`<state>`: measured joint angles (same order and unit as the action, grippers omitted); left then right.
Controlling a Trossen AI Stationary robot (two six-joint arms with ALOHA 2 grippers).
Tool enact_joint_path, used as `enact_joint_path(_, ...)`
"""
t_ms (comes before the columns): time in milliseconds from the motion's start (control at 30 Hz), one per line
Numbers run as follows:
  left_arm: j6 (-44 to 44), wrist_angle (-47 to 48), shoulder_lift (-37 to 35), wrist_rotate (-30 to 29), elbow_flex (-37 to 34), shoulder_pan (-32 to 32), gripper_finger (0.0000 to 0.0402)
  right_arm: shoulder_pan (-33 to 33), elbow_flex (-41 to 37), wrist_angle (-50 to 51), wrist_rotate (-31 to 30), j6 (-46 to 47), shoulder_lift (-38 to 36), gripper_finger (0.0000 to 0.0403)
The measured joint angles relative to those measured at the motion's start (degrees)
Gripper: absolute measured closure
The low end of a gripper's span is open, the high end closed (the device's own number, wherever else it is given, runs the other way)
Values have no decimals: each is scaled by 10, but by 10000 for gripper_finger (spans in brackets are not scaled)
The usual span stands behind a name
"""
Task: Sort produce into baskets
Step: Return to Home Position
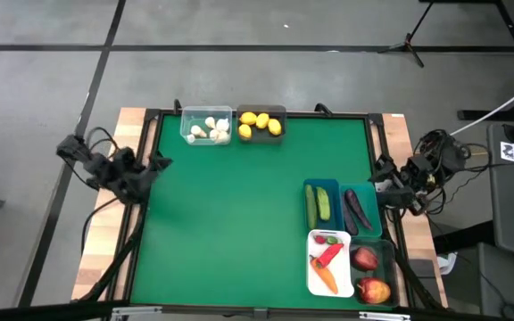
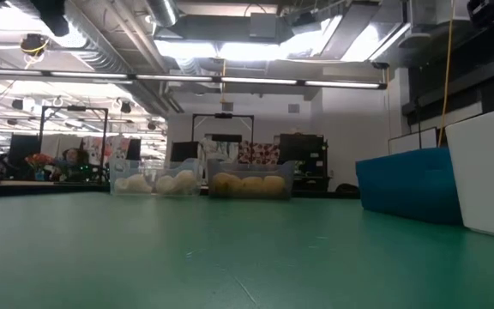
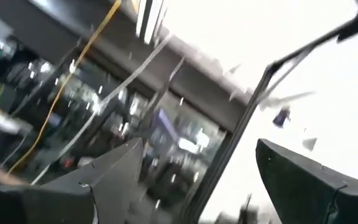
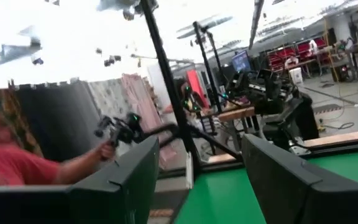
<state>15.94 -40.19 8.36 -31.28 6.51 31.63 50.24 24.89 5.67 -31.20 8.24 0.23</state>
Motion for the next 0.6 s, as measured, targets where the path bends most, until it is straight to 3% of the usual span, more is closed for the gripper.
enact_joint_path(133, -35, 19, -83, 5, 1, 7, 92, 0, 15, 9, -5, 11, 0, 173)
enact_joint_path(267, -56, 66, -81, 12, 12, 18, 92, 0, 28, 28, 3, 8, -1, 173)
enact_joint_path(400, -6, 187, -79, 7, 5, 26, 92, 0, 6, 55, -46, 29, 0, 173)
enact_joint_path(500, 0, 193, -81, -19, -19, 26, 92, 0, -33, 54, -84, 48, 0, 173)
enact_joint_path(600, -12, 184, -80, -18, -46, 26, 92, 0, -72, 18, -84, 45, 0, 173)
